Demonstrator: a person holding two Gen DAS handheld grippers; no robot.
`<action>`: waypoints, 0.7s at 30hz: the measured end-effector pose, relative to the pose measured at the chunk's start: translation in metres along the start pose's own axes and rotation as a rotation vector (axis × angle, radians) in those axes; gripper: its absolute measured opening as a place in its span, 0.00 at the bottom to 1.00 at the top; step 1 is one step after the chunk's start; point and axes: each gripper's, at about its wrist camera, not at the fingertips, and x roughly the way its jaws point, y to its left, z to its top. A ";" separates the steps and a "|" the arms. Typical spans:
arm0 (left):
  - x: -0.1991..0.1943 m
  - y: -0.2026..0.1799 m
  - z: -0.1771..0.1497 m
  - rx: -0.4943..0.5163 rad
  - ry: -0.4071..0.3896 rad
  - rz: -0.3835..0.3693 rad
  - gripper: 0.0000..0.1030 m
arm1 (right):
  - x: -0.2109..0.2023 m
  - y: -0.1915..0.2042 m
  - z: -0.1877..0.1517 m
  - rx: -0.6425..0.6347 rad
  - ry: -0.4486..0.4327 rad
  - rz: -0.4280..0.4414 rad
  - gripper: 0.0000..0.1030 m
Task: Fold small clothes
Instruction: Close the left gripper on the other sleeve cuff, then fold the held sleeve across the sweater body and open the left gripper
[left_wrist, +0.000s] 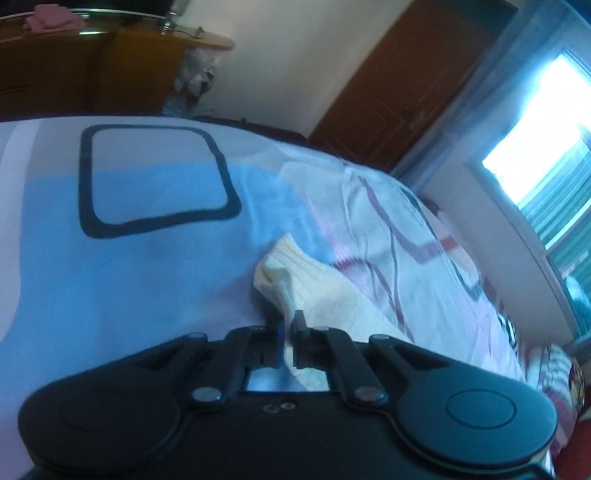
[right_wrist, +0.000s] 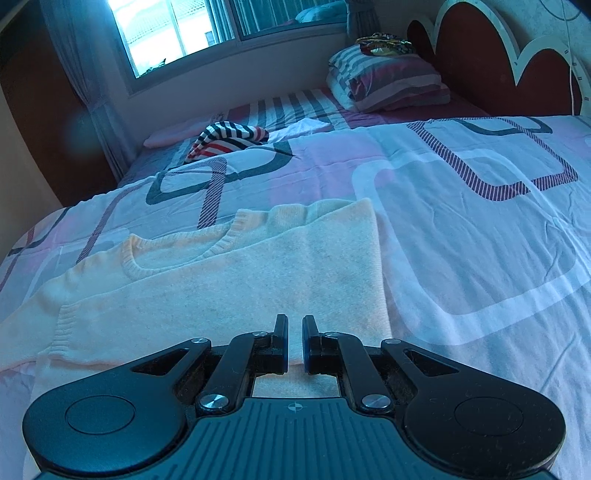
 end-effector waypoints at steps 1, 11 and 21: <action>-0.001 -0.002 0.000 0.001 -0.003 0.003 0.02 | -0.001 -0.003 0.000 0.006 -0.001 0.000 0.06; -0.021 -0.079 -0.034 0.187 0.049 -0.190 0.02 | -0.011 -0.030 0.000 0.045 -0.024 -0.006 0.06; -0.048 -0.208 -0.174 0.510 0.216 -0.415 0.02 | -0.026 -0.055 -0.005 0.127 -0.048 0.019 0.06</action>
